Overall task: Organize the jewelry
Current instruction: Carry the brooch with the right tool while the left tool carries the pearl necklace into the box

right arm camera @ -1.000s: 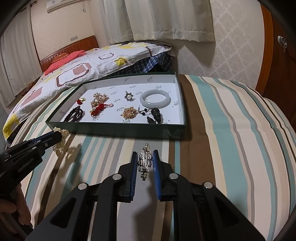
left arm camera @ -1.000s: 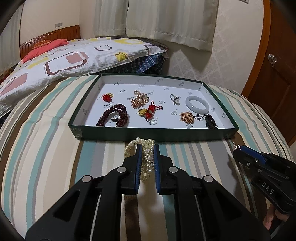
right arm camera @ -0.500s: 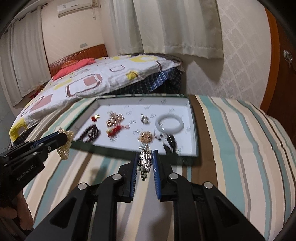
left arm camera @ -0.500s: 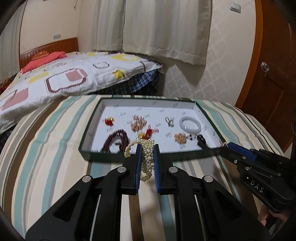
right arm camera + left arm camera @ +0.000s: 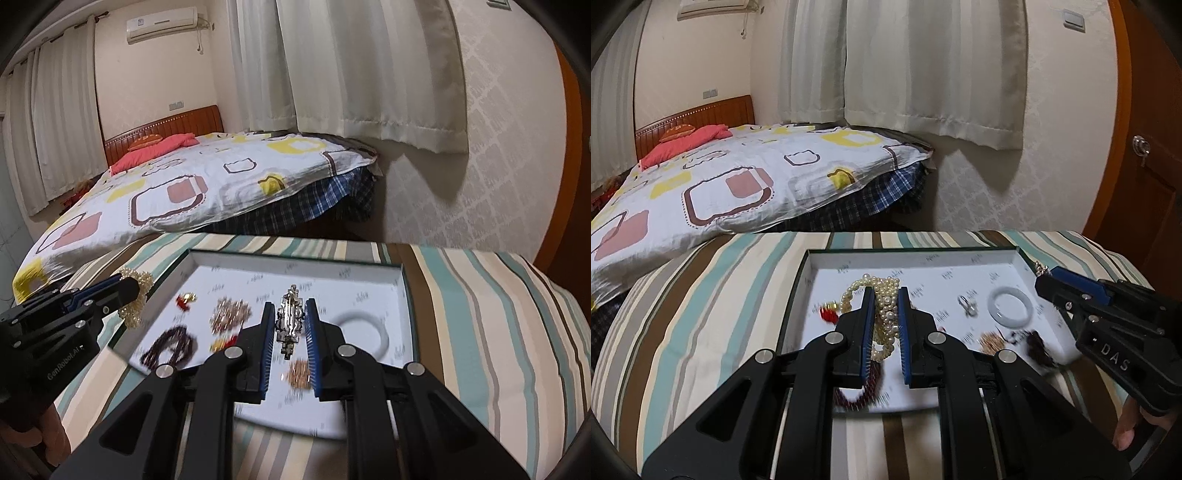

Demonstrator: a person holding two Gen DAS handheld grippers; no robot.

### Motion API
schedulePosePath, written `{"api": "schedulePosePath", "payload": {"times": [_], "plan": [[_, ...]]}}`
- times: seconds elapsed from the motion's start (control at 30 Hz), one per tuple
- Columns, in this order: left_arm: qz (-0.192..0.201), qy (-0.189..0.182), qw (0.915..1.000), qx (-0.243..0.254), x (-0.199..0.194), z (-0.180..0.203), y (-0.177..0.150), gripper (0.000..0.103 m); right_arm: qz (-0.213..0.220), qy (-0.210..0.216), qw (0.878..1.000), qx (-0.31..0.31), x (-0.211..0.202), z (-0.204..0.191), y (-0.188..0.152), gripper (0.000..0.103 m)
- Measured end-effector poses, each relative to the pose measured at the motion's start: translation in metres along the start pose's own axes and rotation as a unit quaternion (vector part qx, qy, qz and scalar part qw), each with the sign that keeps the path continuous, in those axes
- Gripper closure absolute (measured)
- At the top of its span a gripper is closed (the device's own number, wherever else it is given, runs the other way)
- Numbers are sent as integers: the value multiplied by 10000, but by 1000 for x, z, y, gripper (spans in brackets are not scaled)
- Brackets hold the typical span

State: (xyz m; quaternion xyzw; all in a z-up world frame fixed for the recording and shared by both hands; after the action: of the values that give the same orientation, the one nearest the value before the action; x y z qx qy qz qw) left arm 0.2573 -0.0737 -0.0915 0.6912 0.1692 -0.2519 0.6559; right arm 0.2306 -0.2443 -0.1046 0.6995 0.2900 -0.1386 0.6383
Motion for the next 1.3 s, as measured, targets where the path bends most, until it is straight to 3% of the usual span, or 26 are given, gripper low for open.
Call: {"api": "schedulePosePath", "payload": {"times": [0.33,0.67,1.3], "plan": [[-257,206,9994,108,67,-5,19,91,-211,-96,9997,26,56,16,17,86],[-755,289,9967,56,120,-13,26,91,-718,-102,9972,166,101,34,21,86],[-1444,374,9887,148,161,-14,23,90,-1332,-84,9905,341,131,45,19,86]]}}
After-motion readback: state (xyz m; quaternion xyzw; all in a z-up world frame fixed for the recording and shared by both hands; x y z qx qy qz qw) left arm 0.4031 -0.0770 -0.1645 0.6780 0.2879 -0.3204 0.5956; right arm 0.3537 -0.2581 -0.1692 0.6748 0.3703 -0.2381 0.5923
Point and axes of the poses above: each gripper's, at about its wrist camera, not at the fingertips, and x roughly the way its jaws point, z to its right, y to its top, the point moved 1 cm from there along x, roughly the way its jaws point, and after that the axes turned 5 degrees about y, right-handed, at the moved point
